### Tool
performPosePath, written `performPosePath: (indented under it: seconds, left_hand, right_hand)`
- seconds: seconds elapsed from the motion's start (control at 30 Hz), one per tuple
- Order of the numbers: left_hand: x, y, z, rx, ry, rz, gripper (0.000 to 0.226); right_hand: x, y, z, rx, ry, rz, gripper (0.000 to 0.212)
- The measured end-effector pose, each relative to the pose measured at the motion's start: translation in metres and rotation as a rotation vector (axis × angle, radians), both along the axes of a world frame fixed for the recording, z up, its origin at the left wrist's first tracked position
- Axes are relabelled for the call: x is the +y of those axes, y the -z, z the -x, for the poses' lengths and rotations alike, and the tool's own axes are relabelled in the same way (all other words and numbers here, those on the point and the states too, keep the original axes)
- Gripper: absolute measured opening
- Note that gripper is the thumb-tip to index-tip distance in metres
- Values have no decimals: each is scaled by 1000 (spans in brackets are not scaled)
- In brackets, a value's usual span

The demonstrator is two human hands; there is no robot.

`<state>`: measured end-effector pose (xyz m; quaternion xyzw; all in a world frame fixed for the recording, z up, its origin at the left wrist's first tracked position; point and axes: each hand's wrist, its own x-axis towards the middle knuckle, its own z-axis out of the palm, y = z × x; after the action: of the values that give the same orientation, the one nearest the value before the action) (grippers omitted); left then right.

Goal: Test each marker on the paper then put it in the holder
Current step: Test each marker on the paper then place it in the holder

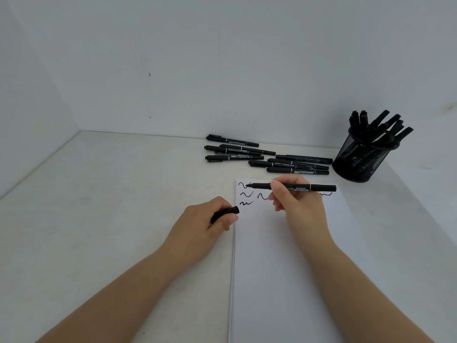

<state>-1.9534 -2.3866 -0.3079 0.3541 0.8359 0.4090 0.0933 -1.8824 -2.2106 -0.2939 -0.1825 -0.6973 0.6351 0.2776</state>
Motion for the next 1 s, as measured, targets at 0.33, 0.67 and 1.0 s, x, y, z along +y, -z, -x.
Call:
performPosePath:
  seconds: [0.33, 0.67, 1.0]
  left_hand:
    - [0, 0, 1, -38, 0, -15, 14]
    - [0, -1, -1, -21, 25, -4, 18]
    - [1, -2, -8, -109, 17, -161, 28]
  right_hand:
    - [-2, 4, 2, 2, -168, 378, 26]
    - [-10, 4, 1, -55, -258, 215, 20]
    - [-21, 5, -1, -38, -357, 124, 20]
